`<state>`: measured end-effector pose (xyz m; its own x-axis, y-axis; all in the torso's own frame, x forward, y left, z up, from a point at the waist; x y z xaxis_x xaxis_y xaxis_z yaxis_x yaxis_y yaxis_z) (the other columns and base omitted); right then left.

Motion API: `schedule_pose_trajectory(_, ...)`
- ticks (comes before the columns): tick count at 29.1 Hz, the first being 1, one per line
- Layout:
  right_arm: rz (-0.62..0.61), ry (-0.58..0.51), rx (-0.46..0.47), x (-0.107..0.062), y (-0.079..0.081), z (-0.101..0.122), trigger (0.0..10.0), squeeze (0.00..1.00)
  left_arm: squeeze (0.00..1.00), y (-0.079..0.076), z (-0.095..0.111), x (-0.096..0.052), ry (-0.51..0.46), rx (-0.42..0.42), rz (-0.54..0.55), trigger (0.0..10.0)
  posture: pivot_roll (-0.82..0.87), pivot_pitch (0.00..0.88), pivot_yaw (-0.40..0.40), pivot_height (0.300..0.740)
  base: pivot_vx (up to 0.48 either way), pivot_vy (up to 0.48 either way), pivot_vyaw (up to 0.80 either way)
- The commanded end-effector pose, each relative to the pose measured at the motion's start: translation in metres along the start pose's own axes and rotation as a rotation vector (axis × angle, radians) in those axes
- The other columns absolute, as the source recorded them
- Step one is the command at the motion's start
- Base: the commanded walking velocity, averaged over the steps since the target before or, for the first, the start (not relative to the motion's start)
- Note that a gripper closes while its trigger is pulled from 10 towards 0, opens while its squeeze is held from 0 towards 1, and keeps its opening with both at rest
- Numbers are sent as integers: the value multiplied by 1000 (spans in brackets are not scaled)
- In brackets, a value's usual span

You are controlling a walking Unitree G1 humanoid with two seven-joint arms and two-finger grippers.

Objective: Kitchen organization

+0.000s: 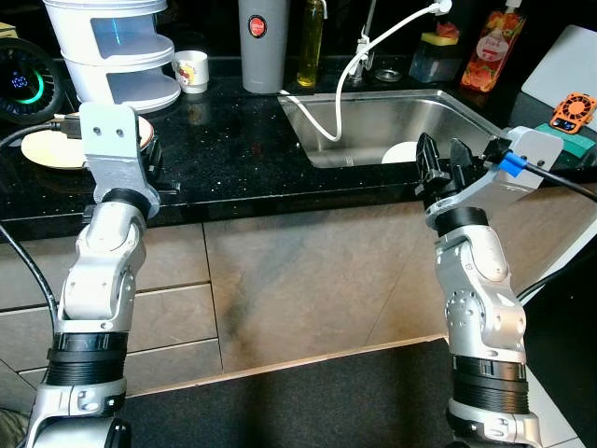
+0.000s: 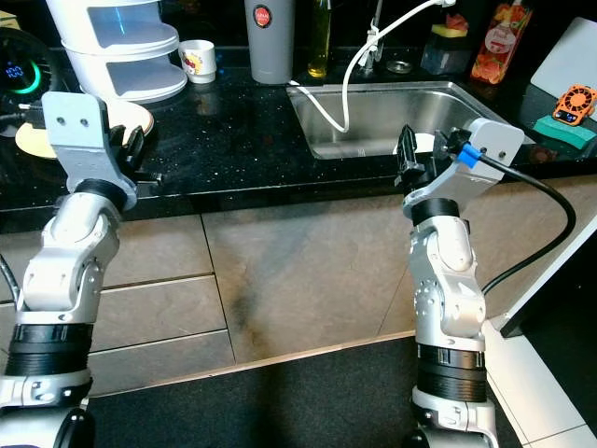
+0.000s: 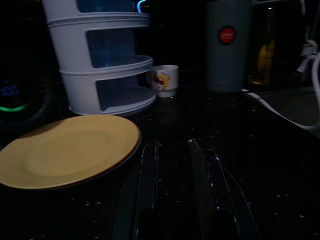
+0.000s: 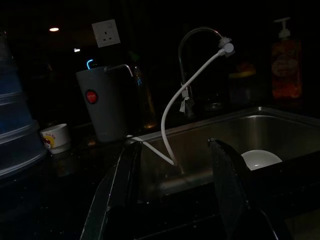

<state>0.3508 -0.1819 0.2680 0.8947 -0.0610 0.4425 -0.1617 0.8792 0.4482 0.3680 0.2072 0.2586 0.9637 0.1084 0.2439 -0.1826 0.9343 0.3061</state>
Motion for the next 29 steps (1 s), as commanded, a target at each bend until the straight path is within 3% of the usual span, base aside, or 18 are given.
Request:
schedule_pose_trajectory(1,-2,-8,-2,-1,-1,1,10000,0,0,2,-2,1,6,6,14,10000,115,23,-32,740,390,0,0)
schedule_pose_trajectory(29,3,-13,-8,0,-1,3,10000,0,0,-1,-2,2,3,1,9,10000,108,14,-34,740,368,0,0)
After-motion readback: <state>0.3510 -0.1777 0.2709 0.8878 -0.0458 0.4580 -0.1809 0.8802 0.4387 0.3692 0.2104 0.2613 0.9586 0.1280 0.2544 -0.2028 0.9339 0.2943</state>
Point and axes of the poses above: a point about 5 cm out from each wrist's last joint towards the gripper, its own x axis pointing out of the wrist towards the gripper, its own z axis along the axis of the wrist's last joint, y = z × x, the point moved 3 cm from there along x, pointing out of the wrist towards the gripper, and after that the axes turned 14 degrees about x, right-handed, at the moved point
